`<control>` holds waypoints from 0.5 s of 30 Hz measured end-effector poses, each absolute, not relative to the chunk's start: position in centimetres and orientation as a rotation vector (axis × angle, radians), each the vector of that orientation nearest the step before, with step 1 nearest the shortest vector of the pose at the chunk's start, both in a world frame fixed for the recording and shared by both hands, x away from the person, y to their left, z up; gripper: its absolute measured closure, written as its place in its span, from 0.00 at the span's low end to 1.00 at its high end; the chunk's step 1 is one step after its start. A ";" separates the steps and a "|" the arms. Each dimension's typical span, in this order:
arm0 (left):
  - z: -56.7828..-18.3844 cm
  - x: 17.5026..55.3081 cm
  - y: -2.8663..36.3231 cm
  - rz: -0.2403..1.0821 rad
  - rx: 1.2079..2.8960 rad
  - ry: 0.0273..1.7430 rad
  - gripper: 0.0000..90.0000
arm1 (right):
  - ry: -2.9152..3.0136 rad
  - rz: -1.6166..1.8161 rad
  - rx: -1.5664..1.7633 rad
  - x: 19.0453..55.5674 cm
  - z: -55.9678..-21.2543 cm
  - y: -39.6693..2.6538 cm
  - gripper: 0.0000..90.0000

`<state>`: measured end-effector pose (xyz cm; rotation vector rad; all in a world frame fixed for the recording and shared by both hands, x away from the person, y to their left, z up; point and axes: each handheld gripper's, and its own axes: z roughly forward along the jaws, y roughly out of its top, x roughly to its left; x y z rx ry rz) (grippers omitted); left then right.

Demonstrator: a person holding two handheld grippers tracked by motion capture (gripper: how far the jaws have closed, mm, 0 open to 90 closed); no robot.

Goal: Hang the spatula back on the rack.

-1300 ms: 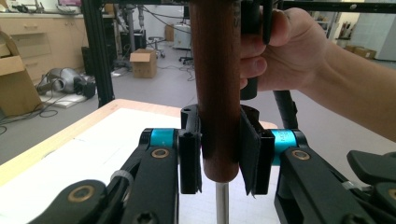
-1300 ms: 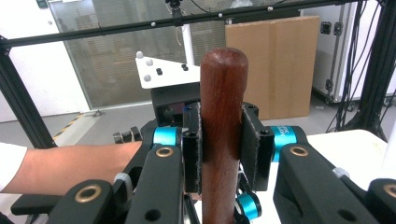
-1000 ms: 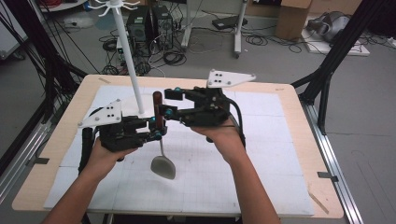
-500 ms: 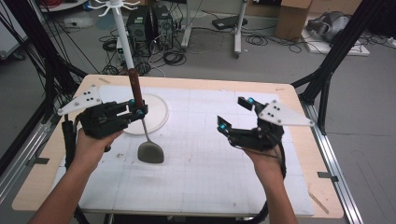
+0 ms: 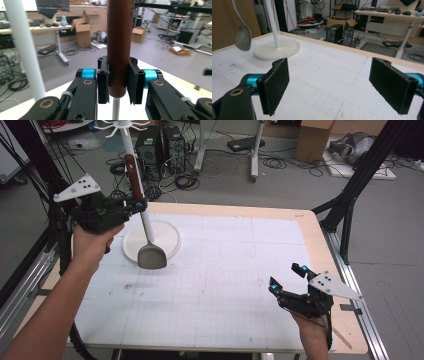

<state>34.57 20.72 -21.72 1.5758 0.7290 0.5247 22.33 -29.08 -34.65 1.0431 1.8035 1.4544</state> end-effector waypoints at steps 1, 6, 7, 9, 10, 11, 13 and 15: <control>-21.7 34.6 20.7 0.525 1.576 0.729 0.82 | 1.803 1.454 1.043 22.3 -34.7 -29.1 0.17; -20.2 35.9 20.6 0.559 1.565 0.759 0.82 | 1.804 1.441 1.065 22.0 -35.7 -29.5 0.17; -20.0 36.1 20.6 0.568 1.557 0.766 0.82 | 1.804 1.441 1.065 22.0 -35.7 -29.5 0.17; -19.5 36.5 20.6 0.577 1.552 0.783 0.82 | 1.806 1.441 1.065 22.0 -35.9 -29.5 0.17; -19.3 36.7 20.6 0.579 1.547 0.790 0.82 | 1.808 1.442 1.065 22.0 -36.0 -29.4 0.17; -19.2 36.9 20.6 0.584 1.543 0.795 0.82 | 1.810 1.439 1.063 22.0 -36.1 -29.4 0.17; -19.0 37.3 20.6 0.589 1.541 0.810 0.82 | 1.818 1.438 1.063 22.0 -36.0 -29.4 0.17; -19.0 37.6 20.7 0.602 1.538 0.826 0.82 | 1.813 1.441 1.049 22.0 -35.9 -29.4 0.17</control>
